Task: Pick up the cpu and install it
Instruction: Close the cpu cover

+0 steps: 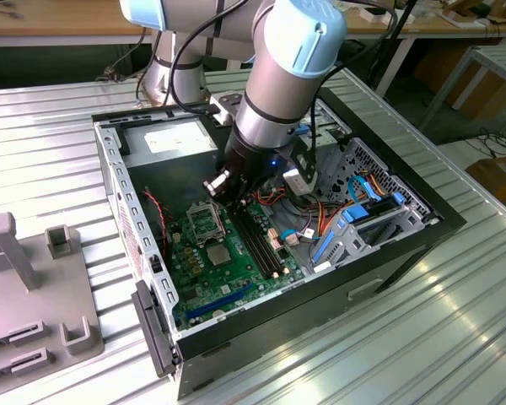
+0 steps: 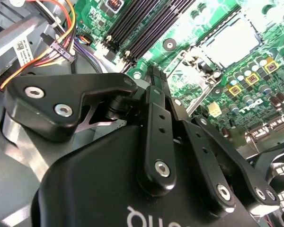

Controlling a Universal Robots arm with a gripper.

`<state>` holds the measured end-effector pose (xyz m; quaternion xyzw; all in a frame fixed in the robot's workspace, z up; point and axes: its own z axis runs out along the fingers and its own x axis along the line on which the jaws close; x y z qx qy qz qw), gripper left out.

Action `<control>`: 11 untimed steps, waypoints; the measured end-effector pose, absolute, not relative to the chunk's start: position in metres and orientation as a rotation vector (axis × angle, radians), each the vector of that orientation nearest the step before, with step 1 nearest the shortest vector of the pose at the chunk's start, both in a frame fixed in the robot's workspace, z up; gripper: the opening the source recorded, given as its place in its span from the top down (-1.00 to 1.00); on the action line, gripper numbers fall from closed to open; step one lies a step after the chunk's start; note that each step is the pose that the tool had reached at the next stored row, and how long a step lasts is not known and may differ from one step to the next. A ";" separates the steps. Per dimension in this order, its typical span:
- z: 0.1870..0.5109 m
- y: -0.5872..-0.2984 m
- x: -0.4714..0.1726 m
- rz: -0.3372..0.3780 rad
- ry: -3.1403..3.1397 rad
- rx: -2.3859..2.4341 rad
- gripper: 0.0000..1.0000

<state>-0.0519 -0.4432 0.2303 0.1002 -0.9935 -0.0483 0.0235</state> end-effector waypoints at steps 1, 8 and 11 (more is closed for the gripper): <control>0.230 -0.443 -0.052 -0.150 -3.075 0.314 0.79; 0.227 -0.440 -0.051 -0.149 -3.058 0.424 0.79; 0.226 -0.437 -0.051 -0.149 -3.058 0.424 0.79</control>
